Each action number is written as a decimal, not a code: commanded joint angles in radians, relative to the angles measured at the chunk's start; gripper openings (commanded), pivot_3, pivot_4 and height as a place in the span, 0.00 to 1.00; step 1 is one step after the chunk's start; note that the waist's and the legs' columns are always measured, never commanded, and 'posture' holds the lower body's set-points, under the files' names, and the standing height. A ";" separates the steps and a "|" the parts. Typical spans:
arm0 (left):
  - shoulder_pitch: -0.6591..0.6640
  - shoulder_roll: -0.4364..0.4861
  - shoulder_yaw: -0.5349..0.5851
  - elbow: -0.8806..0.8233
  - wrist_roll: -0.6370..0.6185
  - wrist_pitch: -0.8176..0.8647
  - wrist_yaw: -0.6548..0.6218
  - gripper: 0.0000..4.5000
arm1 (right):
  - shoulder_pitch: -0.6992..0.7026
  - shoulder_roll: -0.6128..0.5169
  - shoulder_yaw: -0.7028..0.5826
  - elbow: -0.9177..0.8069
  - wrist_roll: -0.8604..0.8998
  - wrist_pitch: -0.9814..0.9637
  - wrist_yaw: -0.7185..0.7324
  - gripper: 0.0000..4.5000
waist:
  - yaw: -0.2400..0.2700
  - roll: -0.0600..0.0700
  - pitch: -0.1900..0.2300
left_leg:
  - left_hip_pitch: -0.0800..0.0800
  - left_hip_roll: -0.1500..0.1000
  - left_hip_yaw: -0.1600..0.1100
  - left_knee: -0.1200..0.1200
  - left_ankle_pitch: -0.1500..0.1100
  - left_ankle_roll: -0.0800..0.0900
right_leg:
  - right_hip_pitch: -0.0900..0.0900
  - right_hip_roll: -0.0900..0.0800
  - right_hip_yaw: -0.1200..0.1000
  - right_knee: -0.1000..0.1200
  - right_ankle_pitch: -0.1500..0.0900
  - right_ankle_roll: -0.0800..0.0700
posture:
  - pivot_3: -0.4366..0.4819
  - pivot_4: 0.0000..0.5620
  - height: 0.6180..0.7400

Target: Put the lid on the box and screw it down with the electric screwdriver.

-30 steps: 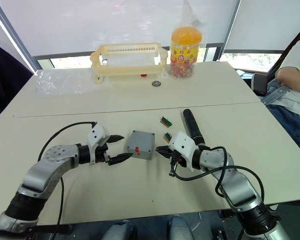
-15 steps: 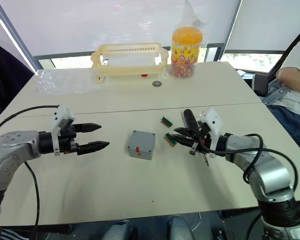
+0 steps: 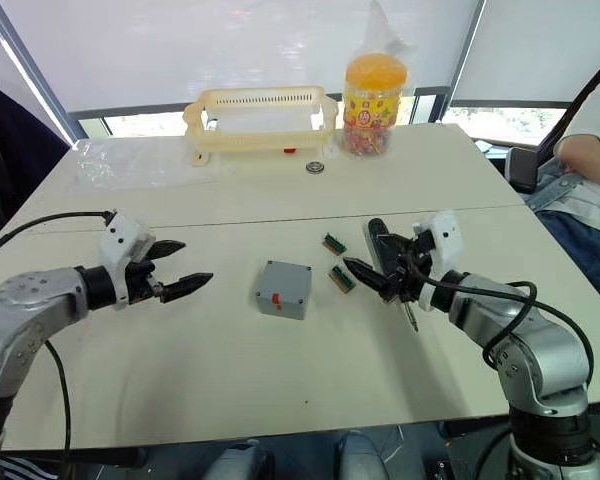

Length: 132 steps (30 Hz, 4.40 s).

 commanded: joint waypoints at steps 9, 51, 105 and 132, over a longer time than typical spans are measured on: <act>0.164 0.081 0.106 -0.146 -0.259 0.035 -0.261 1.00 | 0.095 -0.050 0.204 0.048 -0.223 -0.261 0.036 0.99 | -0.004 0.000 0.000 | 0.000 0.001 0.002 0.000 -0.001 0.002 | -0.001 0.000 0.001 -0.001 -0.002 -0.003 | 0.48 0.27 1.00; 0.167 0.053 0.030 -0.136 -0.225 -0.027 -0.180 1.00 | -0.005 0.190 0.278 0.454 -0.396 -0.560 0.040 0.34 | -0.004 0.000 0.000 | 0.001 0.000 0.002 0.000 -0.001 0.002 | 0.000 0.000 0.001 0.000 -0.001 -0.002 | 0.48 0.27 1.00; 0.127 0.049 0.019 -0.089 -0.157 -0.068 -0.206 1.00 | -0.120 0.174 0.379 0.222 -0.346 -0.409 0.106 0.00 | -0.004 0.000 0.000 | 0.000 0.000 0.001 0.000 -0.001 0.002 | -0.001 0.000 0.001 -0.001 -0.001 -0.002 | 0.48 0.27 1.00; 0.153 0.040 0.014 -0.114 -0.160 -0.063 -0.183 1.00 | -0.099 0.204 0.398 0.344 -0.424 -0.511 0.123 0.00 | -0.005 0.000 0.000 | 0.000 0.000 0.001 0.000 -0.001 0.002 | -0.001 0.000 0.001 -0.001 -0.001 -0.001 | 0.48 0.27 1.00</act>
